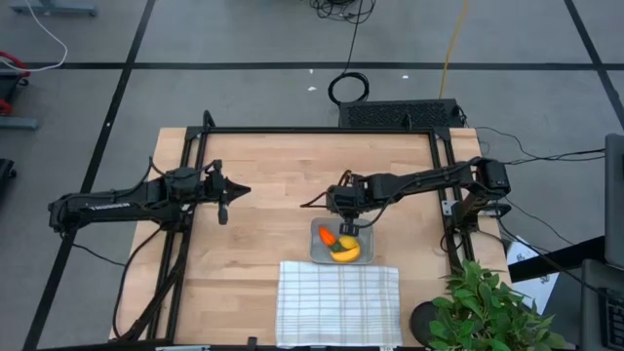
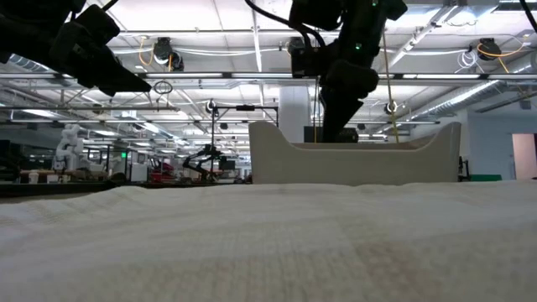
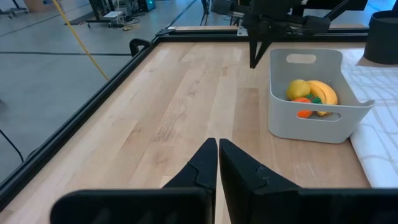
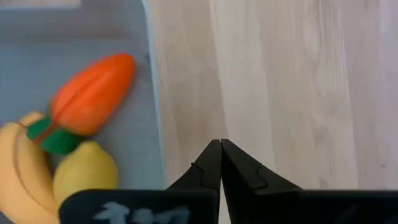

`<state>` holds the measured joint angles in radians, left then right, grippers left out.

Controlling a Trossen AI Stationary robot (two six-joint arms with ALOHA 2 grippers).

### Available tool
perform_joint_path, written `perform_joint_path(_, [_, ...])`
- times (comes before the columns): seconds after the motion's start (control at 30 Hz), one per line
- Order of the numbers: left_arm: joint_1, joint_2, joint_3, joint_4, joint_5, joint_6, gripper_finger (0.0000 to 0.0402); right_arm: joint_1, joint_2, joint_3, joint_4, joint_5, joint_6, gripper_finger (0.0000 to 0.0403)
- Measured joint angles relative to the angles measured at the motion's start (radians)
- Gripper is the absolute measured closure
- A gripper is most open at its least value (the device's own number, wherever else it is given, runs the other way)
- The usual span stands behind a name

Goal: Pick and placing Produce into tupperware
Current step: Adjust the gray bin

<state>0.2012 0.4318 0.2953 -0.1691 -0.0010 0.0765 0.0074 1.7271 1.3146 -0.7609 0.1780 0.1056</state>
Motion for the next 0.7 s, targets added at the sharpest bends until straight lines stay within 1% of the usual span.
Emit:
perform_joint_path(0.2, [0.000, 0.000, 0.000, 0.000, 0.000, 0.000, 0.0380, -0.001, 0.000, 0.000, 0.061, -0.047, -0.042, 0.0403])
perform_joint_path(0.57, [0.000, 0.000, 0.000, 0.000, 0.000, 0.001, 0.0380, -0.001, 0.000, 0.000, 0.061, -0.048, -0.043, 0.0403])
perform_joint_path(0.7, [0.000, 0.000, 0.000, 0.000, 0.000, 0.001, 0.0380, -0.001, 0.000, 0.000, 0.083, -0.049, -0.070, 0.0403])
